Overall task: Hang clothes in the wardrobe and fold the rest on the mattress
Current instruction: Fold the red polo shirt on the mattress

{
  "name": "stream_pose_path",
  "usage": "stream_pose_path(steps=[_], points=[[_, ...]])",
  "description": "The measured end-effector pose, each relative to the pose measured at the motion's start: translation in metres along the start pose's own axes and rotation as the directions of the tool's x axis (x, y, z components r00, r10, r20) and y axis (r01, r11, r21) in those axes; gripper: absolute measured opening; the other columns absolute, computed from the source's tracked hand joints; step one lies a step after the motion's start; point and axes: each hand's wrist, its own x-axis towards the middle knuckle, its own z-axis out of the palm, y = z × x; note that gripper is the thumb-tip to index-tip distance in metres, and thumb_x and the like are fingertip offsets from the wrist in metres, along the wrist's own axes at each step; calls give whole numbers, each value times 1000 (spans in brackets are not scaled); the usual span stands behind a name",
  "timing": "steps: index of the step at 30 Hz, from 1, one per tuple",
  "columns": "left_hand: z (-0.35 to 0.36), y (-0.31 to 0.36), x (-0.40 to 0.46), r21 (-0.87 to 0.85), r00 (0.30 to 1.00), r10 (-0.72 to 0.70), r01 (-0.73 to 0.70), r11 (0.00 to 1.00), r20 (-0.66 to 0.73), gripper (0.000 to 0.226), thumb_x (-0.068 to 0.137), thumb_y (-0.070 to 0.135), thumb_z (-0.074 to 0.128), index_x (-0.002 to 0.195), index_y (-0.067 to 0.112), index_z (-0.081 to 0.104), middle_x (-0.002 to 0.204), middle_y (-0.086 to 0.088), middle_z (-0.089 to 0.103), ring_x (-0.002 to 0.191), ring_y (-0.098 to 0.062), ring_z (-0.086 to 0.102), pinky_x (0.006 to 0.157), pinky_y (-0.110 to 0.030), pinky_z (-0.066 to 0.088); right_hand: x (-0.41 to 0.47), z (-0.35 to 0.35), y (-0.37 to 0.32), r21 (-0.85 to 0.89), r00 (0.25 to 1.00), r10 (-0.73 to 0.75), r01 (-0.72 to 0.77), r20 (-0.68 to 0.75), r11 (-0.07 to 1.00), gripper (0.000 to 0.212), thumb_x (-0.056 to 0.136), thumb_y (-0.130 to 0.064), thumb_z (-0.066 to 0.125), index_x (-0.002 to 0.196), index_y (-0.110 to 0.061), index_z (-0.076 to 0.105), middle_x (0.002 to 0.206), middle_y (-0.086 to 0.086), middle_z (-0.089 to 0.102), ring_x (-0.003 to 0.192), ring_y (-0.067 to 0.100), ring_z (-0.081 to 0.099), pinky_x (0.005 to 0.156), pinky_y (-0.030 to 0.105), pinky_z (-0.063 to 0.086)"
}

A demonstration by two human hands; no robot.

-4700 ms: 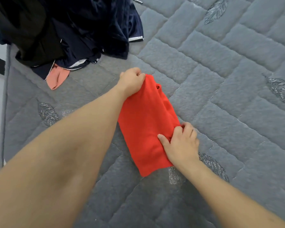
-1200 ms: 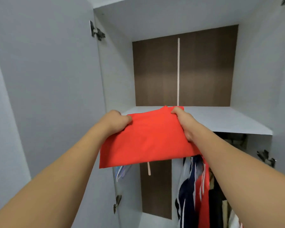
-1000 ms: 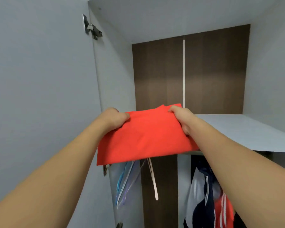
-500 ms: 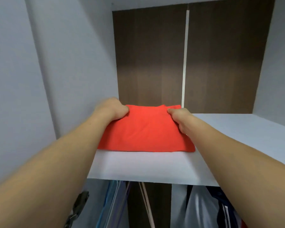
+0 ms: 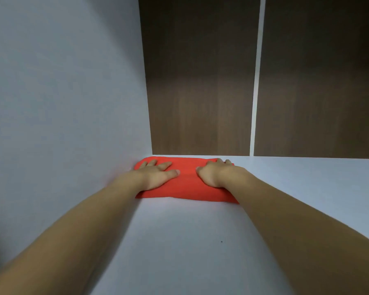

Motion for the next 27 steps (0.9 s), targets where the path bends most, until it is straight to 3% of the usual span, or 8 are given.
stream_pose_path(steps=[4,7,21,27], points=[[1,1,46,50,999,35,-34,998,-30,70,90,78,23,153,51,13,167,-2,5,154,-25,-2,122,-49,-4,52,5,-1,-46,998,59,-60,-19,997,63,100,-44,19,157,-17,17,165,12,6,151,36,-3,119,57,6],[2,1,77,36,999,28,-27,999,-22,69,90,78,25,153,51,14,167,-1,5,154,-24,-3,122,-48,-3,80,4,5,40,996,79,-77,-48,996,64,100,-46,22,157,-18,17,165,8,2,151,32,-7,120,56,3],[2,2,114,21,999,40,-40,999,-33,68,90,78,29,152,52,18,167,-2,8,154,-24,0,122,-48,-2,112,0,10,94,997,50,-44,-60,995,68,97,-49,26,157,-19,17,165,11,4,151,34,-4,121,54,4],[0,5,108,148,999,12,-8,989,-32,68,93,76,17,154,48,12,167,-2,8,153,-24,7,122,-51,3,102,4,13,152,987,56,-33,-153,988,68,98,-53,24,156,-18,20,164,8,11,151,29,3,120,55,2]])
